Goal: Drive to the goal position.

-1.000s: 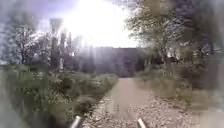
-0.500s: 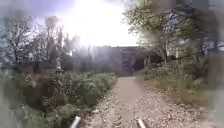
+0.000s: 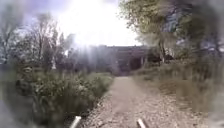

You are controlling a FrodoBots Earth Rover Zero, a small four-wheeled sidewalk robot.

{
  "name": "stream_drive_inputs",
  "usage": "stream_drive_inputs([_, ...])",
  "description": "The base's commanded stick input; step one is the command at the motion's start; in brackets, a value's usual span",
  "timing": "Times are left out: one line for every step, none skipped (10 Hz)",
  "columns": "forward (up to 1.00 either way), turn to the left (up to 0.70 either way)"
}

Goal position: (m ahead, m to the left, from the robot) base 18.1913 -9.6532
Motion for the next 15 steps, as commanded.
stream_drive_inputs([1.0, -0.33])
stream_drive_inputs([1.0, -0.1])
stream_drive_inputs([1.0, -0.03])
stream_drive_inputs([1.0, -0.36])
stream_drive_inputs([1.0, 0.0])
stream_drive_inputs([1.0, 0.0])
stream_drive_inputs([1.0, 0.0])
stream_drive_inputs([1.0, -0.36])
stream_drive_inputs([1.0, -0.08])
stream_drive_inputs([1.0, 0.0])
stream_drive_inputs([1.0, 0.0])
stream_drive_inputs([1.0, 0.0])
stream_drive_inputs([1.0, 0.0])
stream_drive_inputs([1.0, 0.0])
stream_drive_inputs([1.0, 0.0])
